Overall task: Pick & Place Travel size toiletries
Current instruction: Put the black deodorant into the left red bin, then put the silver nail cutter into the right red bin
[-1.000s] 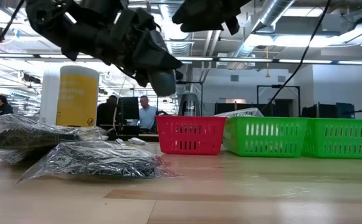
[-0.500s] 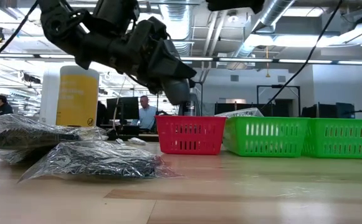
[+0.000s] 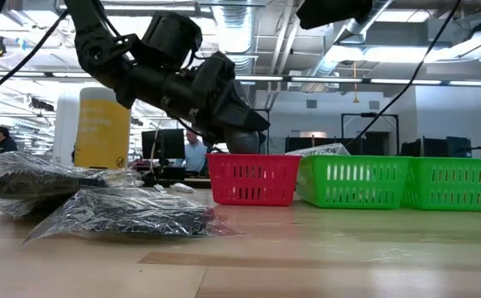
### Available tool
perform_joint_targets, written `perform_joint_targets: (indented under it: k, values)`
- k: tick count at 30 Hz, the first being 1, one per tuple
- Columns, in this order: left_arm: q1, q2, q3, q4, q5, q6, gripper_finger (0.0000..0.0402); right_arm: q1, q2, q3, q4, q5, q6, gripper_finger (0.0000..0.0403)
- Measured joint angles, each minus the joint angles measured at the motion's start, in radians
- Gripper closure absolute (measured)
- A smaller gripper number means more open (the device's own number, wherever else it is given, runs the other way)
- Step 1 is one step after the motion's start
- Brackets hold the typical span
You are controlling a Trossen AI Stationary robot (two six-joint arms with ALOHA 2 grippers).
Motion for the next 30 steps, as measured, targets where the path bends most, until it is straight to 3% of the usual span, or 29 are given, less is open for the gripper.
perform_joint_targets:
  k: [10,20,30]
  values:
    - [0.000,0.002,0.000,0.003,0.001,-0.002,0.0194,-0.027,0.000,0.000,-0.009,0.000,0.000,0.0290]
    - [-0.001,0.002,0.000,0.004,0.037,-0.002,0.0252,-0.028,0.000,0.000,-0.010,0.000,0.000,0.0290]
    - [-0.001,0.002,0.000,0.014,0.037,-0.001,0.0266,-0.028,0.000,0.000,-0.017,0.000,0.000,0.0290]
